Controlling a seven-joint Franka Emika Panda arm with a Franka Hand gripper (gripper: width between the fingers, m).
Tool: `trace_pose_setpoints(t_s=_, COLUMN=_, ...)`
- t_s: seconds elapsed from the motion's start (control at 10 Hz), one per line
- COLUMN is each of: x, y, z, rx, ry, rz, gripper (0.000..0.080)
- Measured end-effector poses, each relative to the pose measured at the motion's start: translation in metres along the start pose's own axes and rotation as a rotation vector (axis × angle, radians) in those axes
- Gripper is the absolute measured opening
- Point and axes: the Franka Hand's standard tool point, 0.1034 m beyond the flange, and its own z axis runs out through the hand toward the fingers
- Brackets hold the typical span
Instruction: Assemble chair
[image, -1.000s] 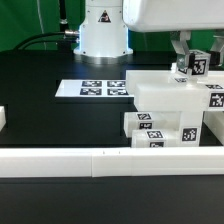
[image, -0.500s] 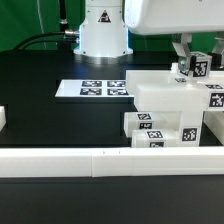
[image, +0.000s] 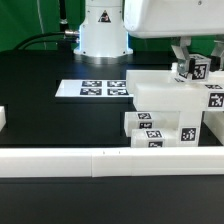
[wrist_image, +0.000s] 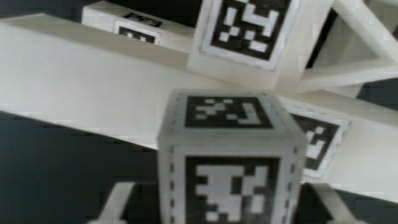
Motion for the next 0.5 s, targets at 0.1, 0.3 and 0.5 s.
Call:
trace_pose_setpoints(t_s=0.1, x=0.0003, y=0.0002, z=0.0000, rx=-0.001, ry=0.002, rz=0.000, gripper=0.0284)
trace_pose_setpoints(t_s=0.3, x=0.0020, y=0.0013, z=0.0000, rx=-0.006, ry=0.016, rz=0.001, gripper=0.0284)
trace_pose_setpoints(t_s=0.5, x=0.0029, y=0.0019, z=-0.0002, rx=-0.009, ry=0.023, rz=0.001, gripper=0.0284)
